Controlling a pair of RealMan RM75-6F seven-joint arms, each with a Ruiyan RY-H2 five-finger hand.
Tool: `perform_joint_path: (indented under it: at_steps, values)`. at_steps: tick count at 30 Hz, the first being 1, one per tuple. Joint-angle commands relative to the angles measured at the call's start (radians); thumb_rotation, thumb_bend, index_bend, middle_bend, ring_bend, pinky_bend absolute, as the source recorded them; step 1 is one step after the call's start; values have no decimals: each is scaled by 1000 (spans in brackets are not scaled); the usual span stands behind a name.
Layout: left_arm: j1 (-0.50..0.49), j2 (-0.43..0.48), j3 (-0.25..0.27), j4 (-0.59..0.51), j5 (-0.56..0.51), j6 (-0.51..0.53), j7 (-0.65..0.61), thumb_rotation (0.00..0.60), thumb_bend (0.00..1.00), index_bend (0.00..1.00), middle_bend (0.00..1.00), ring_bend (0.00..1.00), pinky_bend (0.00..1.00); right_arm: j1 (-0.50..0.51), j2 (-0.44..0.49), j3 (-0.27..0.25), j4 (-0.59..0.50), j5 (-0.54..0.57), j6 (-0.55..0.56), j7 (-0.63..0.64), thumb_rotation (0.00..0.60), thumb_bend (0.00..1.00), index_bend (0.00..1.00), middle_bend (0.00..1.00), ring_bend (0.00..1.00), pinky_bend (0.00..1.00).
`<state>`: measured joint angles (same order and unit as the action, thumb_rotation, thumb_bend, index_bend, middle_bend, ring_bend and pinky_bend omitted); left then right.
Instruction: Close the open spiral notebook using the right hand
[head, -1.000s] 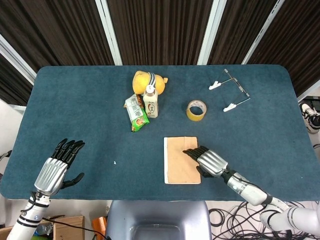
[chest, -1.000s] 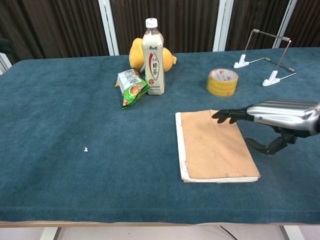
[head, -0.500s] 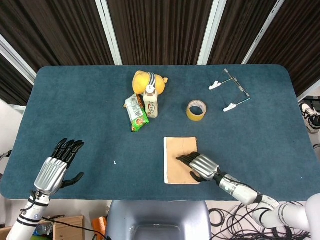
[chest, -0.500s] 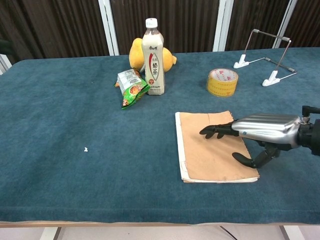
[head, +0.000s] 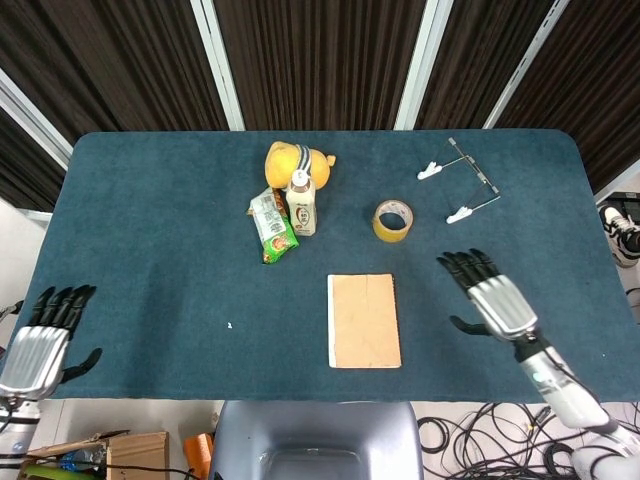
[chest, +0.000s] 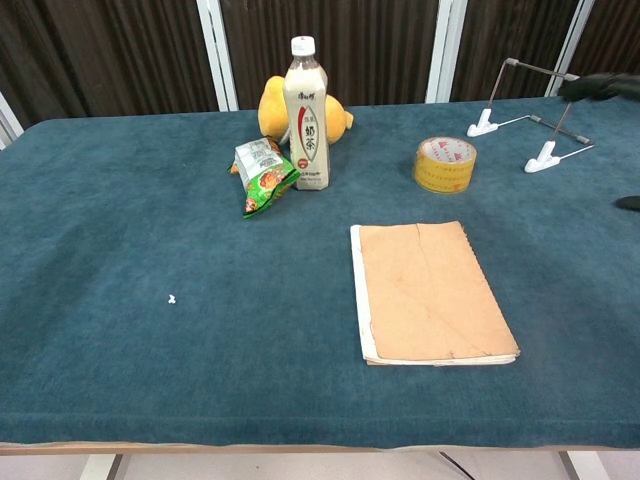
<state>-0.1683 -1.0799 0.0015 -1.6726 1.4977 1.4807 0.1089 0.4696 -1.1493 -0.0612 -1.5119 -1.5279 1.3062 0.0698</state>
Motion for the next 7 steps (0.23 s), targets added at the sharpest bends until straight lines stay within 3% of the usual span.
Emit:
perform_joint_path:
  at_steps: [1,7]
  values:
    - [56,48,6,-21,-53,36,-20,600,255,101,112,77,54,-115,132,-2,-127,79,78,-38,600,56,0,0,0,0]
    - [112,59,22,-13,-36,91,-48,600,256,99,112,75,52,-198,169,-16,-141,68,134,21,600,54,0,0,0,0]
